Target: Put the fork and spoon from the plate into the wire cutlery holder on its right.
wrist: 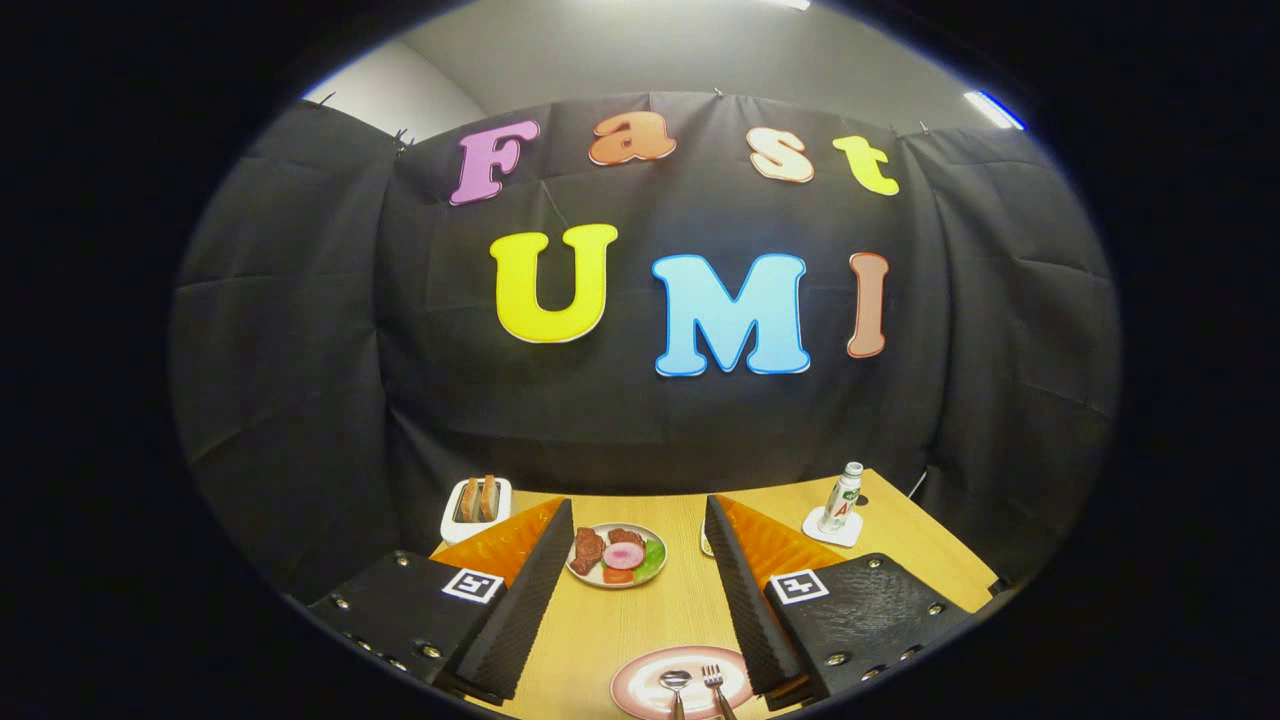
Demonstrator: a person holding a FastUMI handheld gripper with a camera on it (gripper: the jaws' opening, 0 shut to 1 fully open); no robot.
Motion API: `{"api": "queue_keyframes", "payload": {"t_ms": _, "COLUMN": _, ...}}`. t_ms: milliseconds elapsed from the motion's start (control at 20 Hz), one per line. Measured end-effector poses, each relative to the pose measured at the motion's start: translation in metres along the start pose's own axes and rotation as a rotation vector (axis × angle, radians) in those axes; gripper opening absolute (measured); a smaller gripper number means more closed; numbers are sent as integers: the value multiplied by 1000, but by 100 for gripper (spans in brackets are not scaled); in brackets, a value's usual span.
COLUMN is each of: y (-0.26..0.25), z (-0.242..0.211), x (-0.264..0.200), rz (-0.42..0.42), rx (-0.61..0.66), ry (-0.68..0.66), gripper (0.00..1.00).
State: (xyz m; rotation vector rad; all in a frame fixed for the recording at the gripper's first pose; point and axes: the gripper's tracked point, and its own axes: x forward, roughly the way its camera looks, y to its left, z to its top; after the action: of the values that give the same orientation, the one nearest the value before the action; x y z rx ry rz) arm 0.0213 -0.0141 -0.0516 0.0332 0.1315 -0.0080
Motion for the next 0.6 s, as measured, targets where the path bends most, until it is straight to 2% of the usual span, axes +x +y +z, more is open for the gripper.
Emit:
{"api": "queue_keyframes", "payload": {"t_ms": 200, "y": -9, "z": -32, "x": 6, "rz": -14, "rx": 18, "ry": 72, "gripper": 82}}
{"api": "queue_keyframes", "payload": {"t_ms": 600, "y": -43, "z": -150, "x": 14, "rz": -98, "rx": -1, "ry": 402, "gripper": 82}}
